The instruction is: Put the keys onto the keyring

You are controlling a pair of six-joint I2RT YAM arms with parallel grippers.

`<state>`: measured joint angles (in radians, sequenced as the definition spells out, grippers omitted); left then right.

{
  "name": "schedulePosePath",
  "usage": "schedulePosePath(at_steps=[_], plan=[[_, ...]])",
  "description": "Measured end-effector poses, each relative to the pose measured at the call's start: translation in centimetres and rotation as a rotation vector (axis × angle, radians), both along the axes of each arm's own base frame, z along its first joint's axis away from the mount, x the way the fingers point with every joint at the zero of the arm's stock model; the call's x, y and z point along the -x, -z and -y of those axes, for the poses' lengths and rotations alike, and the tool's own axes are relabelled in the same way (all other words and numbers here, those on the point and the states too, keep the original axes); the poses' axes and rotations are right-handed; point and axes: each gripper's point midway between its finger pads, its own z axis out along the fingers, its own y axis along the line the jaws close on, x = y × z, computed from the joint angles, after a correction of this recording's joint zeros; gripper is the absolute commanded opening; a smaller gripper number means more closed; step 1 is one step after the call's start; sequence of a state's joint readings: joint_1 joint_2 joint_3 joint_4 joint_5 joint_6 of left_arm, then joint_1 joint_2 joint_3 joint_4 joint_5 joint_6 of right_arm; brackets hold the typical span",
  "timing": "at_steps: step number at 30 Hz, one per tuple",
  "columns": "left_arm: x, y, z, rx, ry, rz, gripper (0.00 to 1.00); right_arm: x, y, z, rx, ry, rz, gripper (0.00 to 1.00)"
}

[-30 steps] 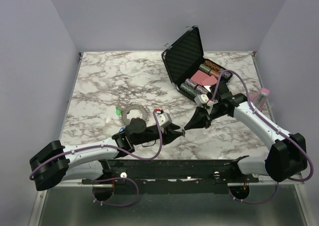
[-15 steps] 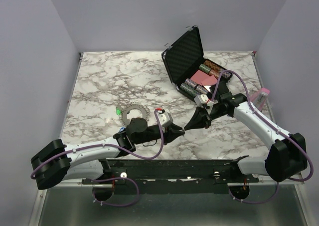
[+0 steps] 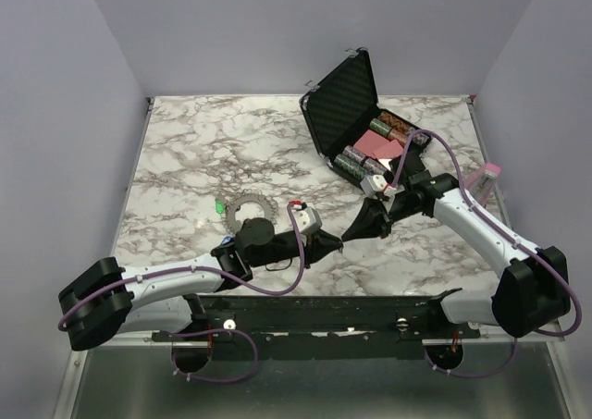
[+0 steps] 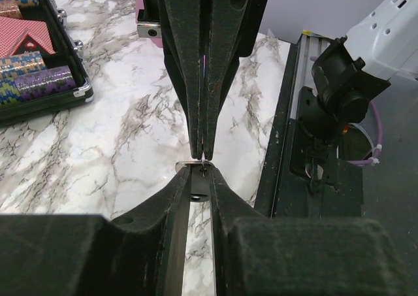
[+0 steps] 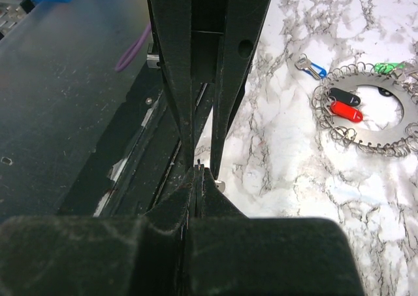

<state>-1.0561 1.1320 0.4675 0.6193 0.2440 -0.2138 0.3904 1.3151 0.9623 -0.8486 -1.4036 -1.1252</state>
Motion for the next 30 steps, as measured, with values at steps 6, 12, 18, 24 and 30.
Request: schedulePosePath(at_steps=[6,12,18,24,30], plan=[[0.0,-0.1,0.0,0.002,0.0,0.001,0.25,-0.1,0.0,0.0,-0.003,0.0,0.005,0.01],[0.0,-0.3,0.1,0.007,0.0,0.003,0.0,-0.1,-0.1,-0.1,-0.005,-0.001,0.005,0.01],[-0.1,-0.3,0.1,0.006,0.0,0.003,0.0,-0.1,-0.1,0.0,-0.007,0.001,0.001,0.16],[0.2,0.1,-0.7,-0.049,-0.003,-0.002,0.0,0.0,0.2,0.0,0.0,0.003,-0.016,0.35],[0.1,0.0,-1.0,-0.15,-0.001,-0.01,0.0,0.1,0.3,0.0,0.004,0.004,-0.023,0.5]])
